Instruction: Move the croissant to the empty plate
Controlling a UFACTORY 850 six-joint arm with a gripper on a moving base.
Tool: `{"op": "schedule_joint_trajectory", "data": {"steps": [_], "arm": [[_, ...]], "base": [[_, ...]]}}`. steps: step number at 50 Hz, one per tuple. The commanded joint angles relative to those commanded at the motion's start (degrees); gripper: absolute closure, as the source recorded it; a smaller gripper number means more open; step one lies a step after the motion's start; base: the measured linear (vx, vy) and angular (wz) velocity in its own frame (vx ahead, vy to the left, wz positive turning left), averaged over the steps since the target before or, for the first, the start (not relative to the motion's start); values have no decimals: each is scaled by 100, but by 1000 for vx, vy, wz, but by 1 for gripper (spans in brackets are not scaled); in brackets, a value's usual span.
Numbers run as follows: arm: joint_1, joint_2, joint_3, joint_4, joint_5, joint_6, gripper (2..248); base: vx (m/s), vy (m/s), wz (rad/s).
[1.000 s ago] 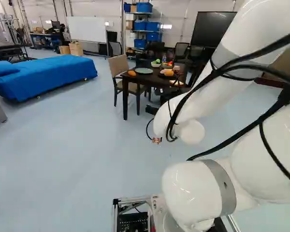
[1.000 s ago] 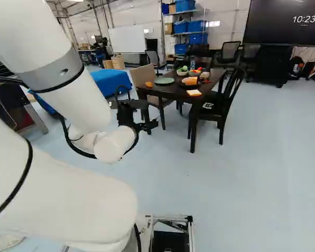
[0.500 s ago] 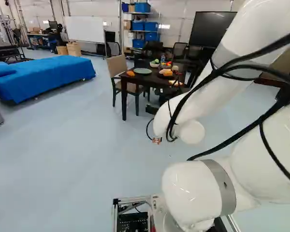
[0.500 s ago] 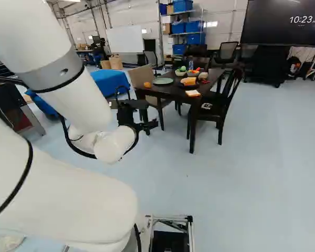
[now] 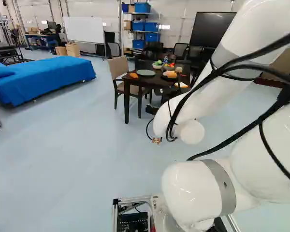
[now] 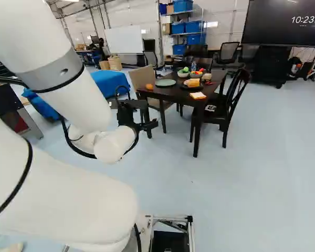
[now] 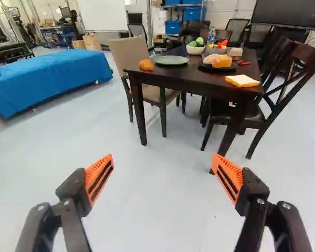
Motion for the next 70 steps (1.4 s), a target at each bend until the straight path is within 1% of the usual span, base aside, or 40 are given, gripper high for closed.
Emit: {"op": "schedule_joint_trajectory", "data": {"steps": [22,50,70], "arm": [[0,0,0,0,0,0,3],[0,0,0,0,0,0,3],[0,0,0,0,0,0,3]], "base": [[178,106,-22],[197,76,-25],[200,51,-159]]}}
